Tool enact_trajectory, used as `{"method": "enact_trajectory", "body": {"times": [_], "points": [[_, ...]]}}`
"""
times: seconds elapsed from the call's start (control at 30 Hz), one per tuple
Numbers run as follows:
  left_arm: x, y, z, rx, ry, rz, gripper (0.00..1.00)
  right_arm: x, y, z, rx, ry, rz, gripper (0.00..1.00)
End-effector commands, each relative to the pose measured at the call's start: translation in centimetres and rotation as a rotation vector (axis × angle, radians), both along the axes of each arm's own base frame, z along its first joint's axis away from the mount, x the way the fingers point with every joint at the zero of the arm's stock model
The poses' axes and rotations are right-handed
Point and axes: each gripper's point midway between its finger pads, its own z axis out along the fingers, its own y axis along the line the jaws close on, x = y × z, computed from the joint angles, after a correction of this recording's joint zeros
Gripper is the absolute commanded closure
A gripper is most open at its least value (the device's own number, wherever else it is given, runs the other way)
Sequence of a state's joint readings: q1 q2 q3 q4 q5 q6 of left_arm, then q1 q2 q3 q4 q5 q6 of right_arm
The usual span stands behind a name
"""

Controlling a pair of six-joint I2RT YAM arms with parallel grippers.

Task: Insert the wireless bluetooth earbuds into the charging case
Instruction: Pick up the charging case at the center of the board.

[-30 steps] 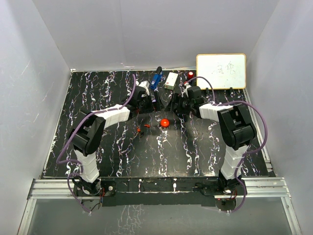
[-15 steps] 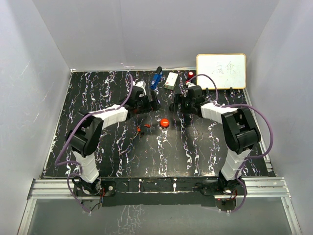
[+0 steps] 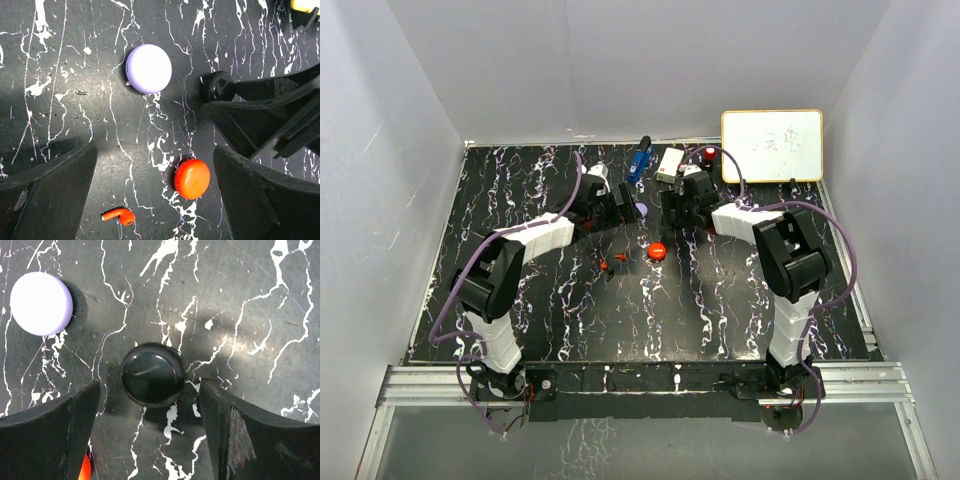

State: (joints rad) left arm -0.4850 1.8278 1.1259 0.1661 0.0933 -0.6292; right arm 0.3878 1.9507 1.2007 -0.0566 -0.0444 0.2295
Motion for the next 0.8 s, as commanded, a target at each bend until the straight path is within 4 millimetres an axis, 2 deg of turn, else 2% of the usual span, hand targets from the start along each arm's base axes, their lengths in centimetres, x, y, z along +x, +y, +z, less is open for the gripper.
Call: {"method": "enact_trajectory", "body": {"times": [0.0, 0.23, 0.43, 0.77], "points": [[-0.3, 0.6, 3.1, -0.035, -0.039, 0.006, 0.02, 1.5, 0.4, 0.4, -0.078, -0.050, -0.012, 0.25], [-0.5, 1.0, 2.9, -0.040, -0.035, 0.012, 0.02, 0.5, 0.0, -1.1, -0.151, -0.029, -0.028, 0.37], [-0.6, 1.3, 2.7, -0.039, -0.030, 0.017, 0.02, 0.4, -0.5, -1.8, -0.197, -0.024, -0.036, 0.41], [-0.5, 1.4, 2.4, -0.045, -0.023, 0.016, 0.02, 0.6, -0.9, -2.8, -0.233, -0.018, -0.031, 0.43]]}}
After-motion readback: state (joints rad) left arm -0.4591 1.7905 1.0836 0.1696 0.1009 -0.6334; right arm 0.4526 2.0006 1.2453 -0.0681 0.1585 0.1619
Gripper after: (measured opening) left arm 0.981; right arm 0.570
